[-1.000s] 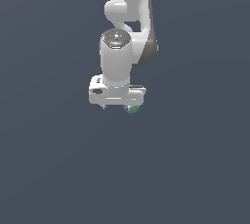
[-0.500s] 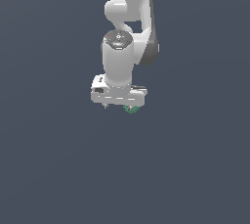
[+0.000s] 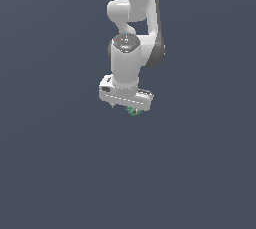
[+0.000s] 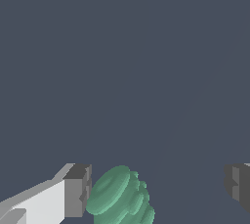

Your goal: Pick up the object and move it to a goal position.

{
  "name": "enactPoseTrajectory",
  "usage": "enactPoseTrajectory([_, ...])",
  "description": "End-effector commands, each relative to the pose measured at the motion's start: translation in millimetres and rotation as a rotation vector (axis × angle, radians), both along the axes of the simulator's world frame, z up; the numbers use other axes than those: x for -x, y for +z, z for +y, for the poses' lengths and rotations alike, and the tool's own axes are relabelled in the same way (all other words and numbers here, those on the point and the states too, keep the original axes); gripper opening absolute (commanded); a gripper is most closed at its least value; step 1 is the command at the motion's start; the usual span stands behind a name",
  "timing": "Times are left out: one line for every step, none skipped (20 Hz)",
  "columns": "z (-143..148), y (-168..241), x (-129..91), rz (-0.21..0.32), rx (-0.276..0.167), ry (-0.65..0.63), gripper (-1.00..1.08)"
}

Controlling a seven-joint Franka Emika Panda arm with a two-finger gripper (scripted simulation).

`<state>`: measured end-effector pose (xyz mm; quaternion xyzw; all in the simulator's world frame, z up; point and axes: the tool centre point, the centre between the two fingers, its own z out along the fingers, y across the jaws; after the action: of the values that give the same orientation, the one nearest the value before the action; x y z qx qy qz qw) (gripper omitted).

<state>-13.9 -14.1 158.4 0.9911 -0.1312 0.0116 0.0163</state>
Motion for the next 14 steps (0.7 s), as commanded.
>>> enactPoseTrajectory([5,-4,5,-0.001,-0.004,-0.063,1.0])
enactPoseTrajectory([6,-5,7,-0.001,-0.006,-0.088,1.0])
enactPoseTrajectory([8,-7,9,-0.001,-0.008,-0.113,1.0])
enactPoseTrajectory([10,-8,11,-0.002,-0.009,-0.138,1.0])
enactPoseTrajectory([11,-10,13,-0.002,-0.011,-0.164,1.0])
enactPoseTrajectory([13,-12,15,-0.002,-0.013,-0.189,1.0])
enactPoseTrajectory([15,-13,17,-0.002,-0.014,-0.214,1.0])
enactPoseTrajectory([16,-14,19,-0.002,-0.016,-0.24,1.0])
enactPoseTrajectory([18,-16,22,-0.002,-0.017,-0.265,1.0])
enactPoseTrajectory([20,-17,24,-0.002,-0.019,-0.29,1.0])
enactPoseTrajectory([21,-19,26,-0.002,-0.02,-0.316,1.0])
enactPoseTrajectory([23,-20,28,-0.002,-0.021,-0.341,1.0])
enactPoseTrajectory([24,-22,30,-0.002,-0.023,-0.367,1.0])
enactPoseTrajectory([26,-23,32,-0.002,-0.024,-0.392,1.0])
